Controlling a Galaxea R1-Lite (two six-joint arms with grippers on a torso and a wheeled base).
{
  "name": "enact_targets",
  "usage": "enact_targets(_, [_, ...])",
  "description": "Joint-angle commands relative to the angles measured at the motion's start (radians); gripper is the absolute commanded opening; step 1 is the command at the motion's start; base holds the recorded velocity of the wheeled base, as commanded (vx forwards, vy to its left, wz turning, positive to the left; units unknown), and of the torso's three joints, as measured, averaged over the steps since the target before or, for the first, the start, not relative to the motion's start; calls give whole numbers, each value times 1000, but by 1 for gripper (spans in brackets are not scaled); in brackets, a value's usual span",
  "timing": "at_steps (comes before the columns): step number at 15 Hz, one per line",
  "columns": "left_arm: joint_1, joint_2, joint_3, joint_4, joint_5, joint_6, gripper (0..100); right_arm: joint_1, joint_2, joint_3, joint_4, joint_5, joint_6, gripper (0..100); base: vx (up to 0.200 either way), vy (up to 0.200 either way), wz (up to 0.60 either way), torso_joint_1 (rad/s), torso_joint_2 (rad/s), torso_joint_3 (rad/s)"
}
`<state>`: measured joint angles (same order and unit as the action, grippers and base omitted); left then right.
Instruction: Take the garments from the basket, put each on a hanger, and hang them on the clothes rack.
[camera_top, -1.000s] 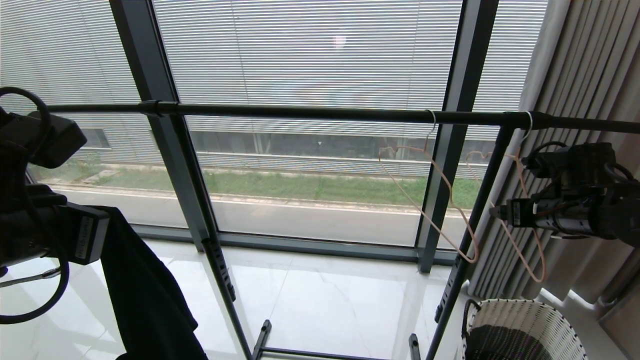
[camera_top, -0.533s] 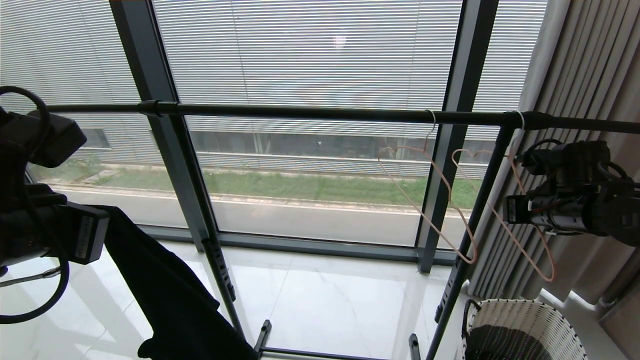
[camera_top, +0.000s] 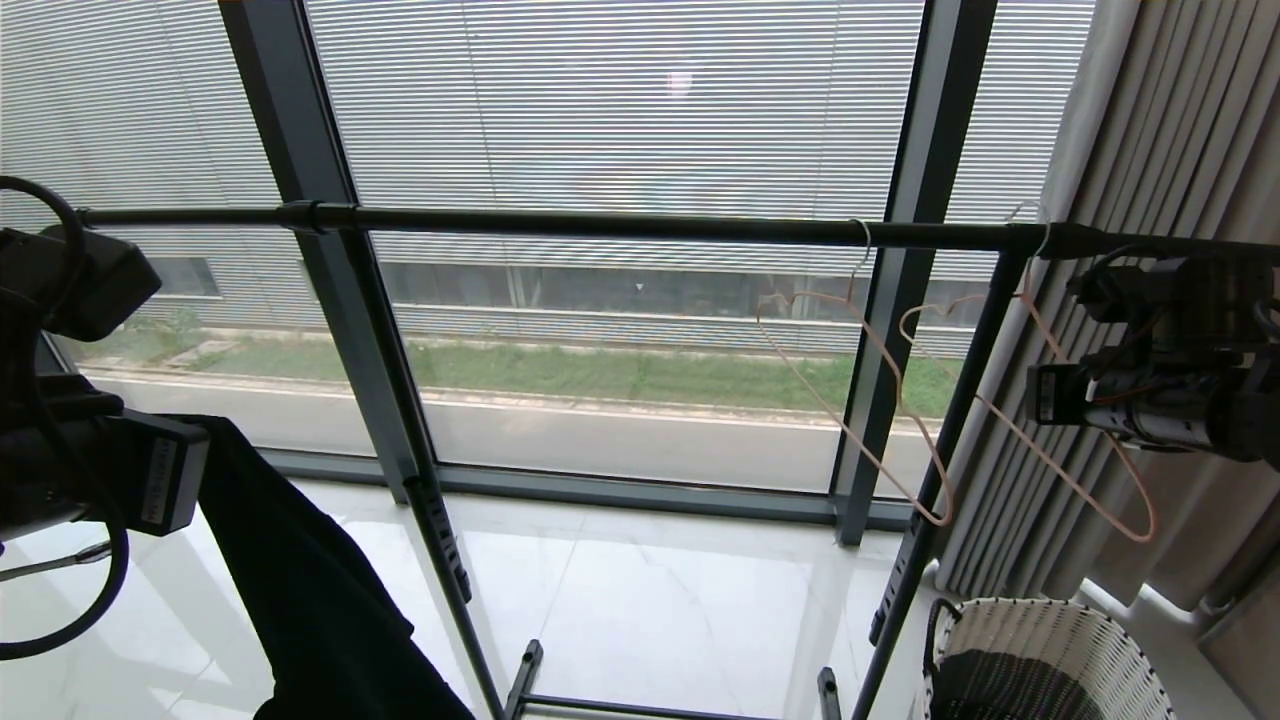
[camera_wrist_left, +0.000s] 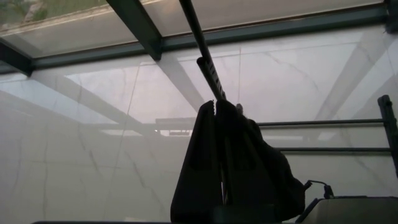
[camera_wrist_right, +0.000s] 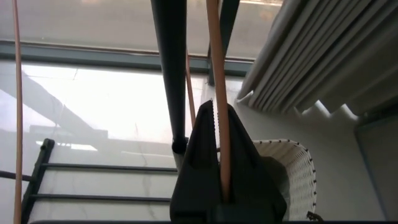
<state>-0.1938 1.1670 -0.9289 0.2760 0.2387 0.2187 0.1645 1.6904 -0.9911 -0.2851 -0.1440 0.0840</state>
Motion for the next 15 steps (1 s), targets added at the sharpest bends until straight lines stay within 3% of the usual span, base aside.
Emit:
enact_targets(1, [1,-23,7,0,1,1,0,6,-71,12,-5,0,0,0,0,0,0,0,0,0])
enact_targets(6, [2,-46,9,0,1,1,0,23,-95,89,-111,-112,0,0,0,0,0,0,0,0])
enact_targets(9, [4,-53,7,0,2,2,0,24,-173,161,-120,-118,0,0,0,0,0,0,0,0])
enact_targets(11, [4,-52,12,-55,7,2,0,27,-244,212,-120,-115,-4,0,0,0,0,0,0,0])
enact_targets(15, [5,-52,36,-72,45,2,0,27,-385,327,-117,-108,-50,0,-200,0,0,7,8,2])
